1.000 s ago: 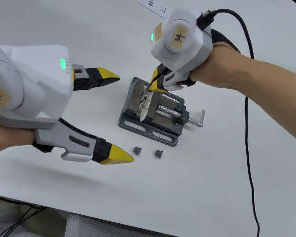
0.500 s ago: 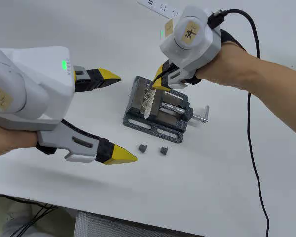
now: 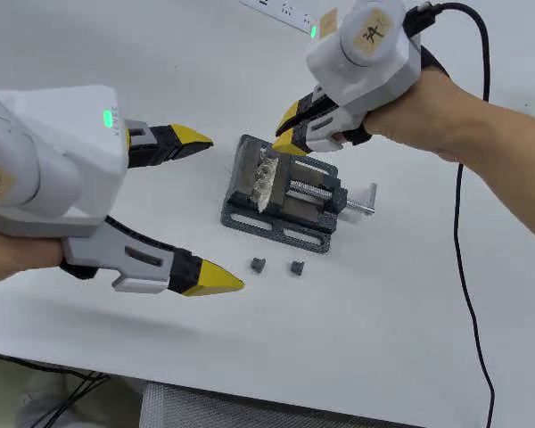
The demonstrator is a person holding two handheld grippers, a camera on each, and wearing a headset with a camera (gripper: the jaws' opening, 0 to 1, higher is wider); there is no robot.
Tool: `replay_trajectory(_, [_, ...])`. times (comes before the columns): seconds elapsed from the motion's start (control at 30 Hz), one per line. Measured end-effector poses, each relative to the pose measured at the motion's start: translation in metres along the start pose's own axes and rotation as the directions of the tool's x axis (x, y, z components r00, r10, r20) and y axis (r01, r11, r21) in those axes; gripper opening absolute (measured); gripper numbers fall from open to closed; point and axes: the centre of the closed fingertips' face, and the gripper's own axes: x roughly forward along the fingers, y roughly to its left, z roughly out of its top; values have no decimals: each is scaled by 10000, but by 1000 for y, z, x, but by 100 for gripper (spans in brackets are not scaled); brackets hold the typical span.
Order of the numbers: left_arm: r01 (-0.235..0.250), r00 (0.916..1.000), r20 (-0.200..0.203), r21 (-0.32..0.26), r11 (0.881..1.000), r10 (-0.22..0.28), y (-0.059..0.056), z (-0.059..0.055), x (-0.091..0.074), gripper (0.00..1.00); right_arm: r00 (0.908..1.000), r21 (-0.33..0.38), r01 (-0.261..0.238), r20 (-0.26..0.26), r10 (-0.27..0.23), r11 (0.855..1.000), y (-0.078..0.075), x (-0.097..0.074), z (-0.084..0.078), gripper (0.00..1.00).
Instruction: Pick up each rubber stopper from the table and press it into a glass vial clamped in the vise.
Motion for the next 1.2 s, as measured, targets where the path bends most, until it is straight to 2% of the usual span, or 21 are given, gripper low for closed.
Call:
replay_trajectory(0.27, [151, 9997, -204, 251, 9996, -146, -3, 0, 2, 83, 9935, 832, 454, 1004, -537, 9955, 11, -18, -8, 13])
replay_trajectory(0.37, [191, 9994, -304, 307, 9993, -181, -3, -1, 2, 82, 9865, 1267, 557, 1460, -742, 9904, 19, -28, -11, 13])
replay_trajectory(0.67, [332, 9974, -660, 516, 9981, -297, -7, -4, 3, 79, 9691, 1961, 908, 2083, -1320, 9764, 34, -44, -27, 22])
replay_trajectory(0.73, [382, 9967, -733, 562, 9977, -340, -7, -4, 4, 78, 9637, 2116, 940, 2259, -1423, 9728, 38, -46, -31, 24])
replay_trajectory(0.83, [530, 9934, -1052, 774, 9956, -448, -10, -7, 5, 74, 9516, 2393, 984, 2613, -1617, 9659, 45, -51, -37, 27])
replay_trajectory(1.0, [659, 9905, -1263, 899, 9938, -542, -11, -10, 8, 72, 9348, 2755, 978, 3041, -1832, 9563, 59, -57, -43, 33])
replay_trajectory(1.13, [906, 9844, -1611, 1154, 9892, -714, -14, -14, 12, 69, 9206, 3025, 935, 3366, -1981, 9485, 71, -62, -53, 38])
replay_trajectory(1.2, [1045, 9805, -1797, 1351, 9853, -793, -15, -17, 14, 68, 9105, 3238, 916, 3558, -2109, 9417, 75, -65, -59, 41])
